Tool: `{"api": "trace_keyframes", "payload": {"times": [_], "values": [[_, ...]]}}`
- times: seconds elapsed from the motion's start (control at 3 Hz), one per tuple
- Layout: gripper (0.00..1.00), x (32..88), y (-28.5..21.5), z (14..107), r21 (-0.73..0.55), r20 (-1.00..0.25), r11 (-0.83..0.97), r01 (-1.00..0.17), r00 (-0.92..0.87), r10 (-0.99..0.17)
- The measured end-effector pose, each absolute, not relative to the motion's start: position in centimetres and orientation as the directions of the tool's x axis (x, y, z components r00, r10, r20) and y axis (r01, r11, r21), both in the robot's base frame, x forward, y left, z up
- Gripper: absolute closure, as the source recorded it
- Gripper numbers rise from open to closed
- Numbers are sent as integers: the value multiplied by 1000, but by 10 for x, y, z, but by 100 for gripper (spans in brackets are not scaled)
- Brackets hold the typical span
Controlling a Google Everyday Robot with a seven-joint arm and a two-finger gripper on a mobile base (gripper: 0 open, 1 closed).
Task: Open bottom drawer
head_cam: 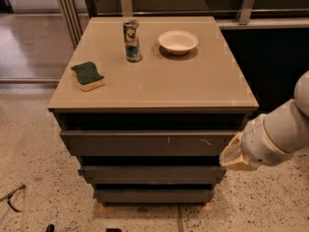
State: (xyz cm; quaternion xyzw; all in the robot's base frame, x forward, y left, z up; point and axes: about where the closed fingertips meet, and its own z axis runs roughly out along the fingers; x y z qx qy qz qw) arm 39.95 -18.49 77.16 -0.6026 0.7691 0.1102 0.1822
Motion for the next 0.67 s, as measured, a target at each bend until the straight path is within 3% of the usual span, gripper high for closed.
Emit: {"api": "trace_keyframes", "payload": {"times": [0.33, 0.67], "values": [[100, 383, -184, 733, 9, -404, 240, -971, -223, -887], [100, 381, -185, 724, 16, -392, 237, -971, -224, -892]]}}
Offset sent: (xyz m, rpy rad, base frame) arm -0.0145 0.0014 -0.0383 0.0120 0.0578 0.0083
